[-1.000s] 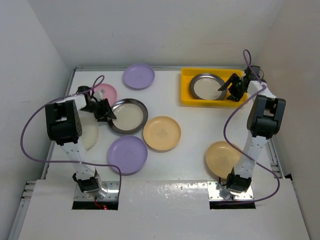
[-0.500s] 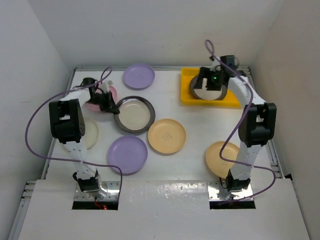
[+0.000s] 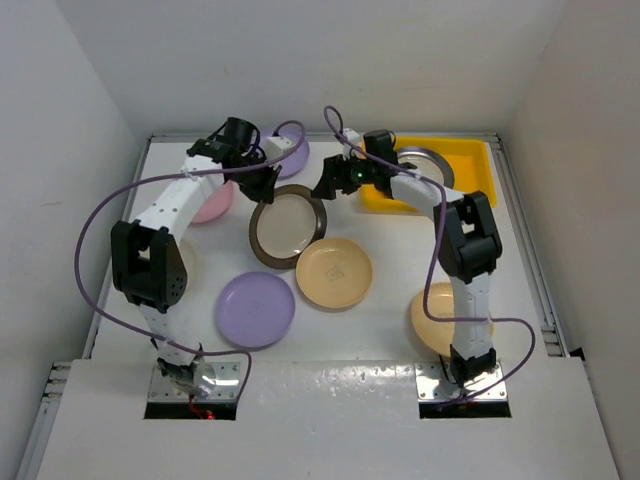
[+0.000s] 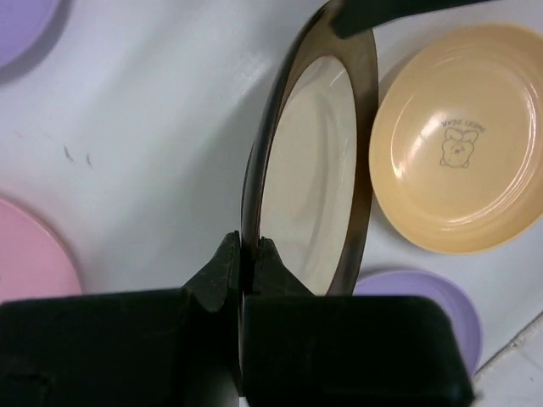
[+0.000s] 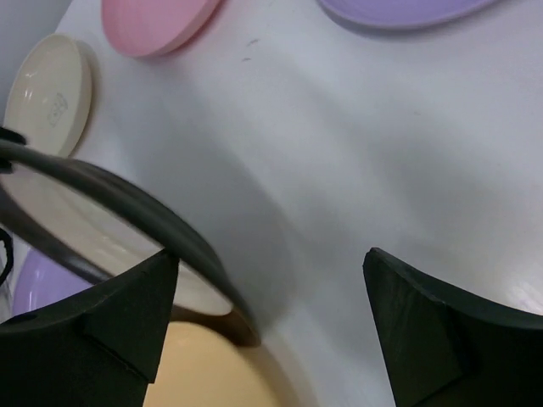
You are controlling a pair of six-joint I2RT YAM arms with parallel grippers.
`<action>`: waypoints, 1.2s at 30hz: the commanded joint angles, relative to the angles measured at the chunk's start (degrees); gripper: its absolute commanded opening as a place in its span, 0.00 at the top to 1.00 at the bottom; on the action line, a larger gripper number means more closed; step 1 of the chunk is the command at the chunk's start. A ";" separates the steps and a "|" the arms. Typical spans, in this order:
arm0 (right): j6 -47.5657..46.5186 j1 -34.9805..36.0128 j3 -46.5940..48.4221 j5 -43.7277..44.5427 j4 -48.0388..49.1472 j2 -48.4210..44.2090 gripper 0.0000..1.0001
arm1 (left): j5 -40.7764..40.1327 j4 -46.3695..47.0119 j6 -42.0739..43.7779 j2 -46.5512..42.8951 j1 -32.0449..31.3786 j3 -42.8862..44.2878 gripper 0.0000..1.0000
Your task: Place the plates into the plastic bin on the countertop
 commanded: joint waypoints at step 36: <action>40.01 -19.56 -14.21 13.72 28.18 -16.41 1.00 | -8.20 3.38 -12.09 3.02 13.27 15.49 0.00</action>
